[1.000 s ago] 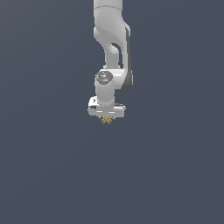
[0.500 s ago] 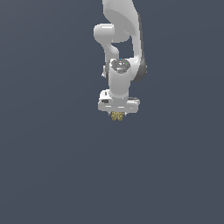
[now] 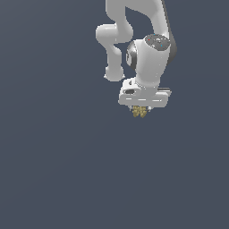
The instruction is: Pick up the object and move it to a goal position.
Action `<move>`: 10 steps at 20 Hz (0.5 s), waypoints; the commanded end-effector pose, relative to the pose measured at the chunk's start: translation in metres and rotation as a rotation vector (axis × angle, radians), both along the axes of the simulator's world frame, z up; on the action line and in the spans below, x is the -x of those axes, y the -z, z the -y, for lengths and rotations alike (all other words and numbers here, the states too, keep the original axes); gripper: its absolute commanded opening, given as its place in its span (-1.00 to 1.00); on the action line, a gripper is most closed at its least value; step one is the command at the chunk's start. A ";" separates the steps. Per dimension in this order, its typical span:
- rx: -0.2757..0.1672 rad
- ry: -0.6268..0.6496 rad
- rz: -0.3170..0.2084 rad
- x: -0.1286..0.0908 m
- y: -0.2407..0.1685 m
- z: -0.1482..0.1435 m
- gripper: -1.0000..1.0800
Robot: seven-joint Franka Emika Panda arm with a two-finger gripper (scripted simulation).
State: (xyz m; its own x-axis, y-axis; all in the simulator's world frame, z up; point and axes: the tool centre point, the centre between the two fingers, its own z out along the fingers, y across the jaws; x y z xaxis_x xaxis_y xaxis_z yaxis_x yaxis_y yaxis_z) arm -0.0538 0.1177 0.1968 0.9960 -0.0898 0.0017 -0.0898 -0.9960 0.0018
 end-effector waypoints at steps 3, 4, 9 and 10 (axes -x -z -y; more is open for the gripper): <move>0.000 0.001 -0.001 -0.011 -0.039 -0.040 -1.00; 0.000 0.001 -0.001 -0.013 -0.047 -0.049 -1.00; -0.001 0.001 -0.001 -0.024 -0.080 -0.083 -1.00; -0.001 0.001 -0.001 -0.026 -0.085 -0.089 -1.00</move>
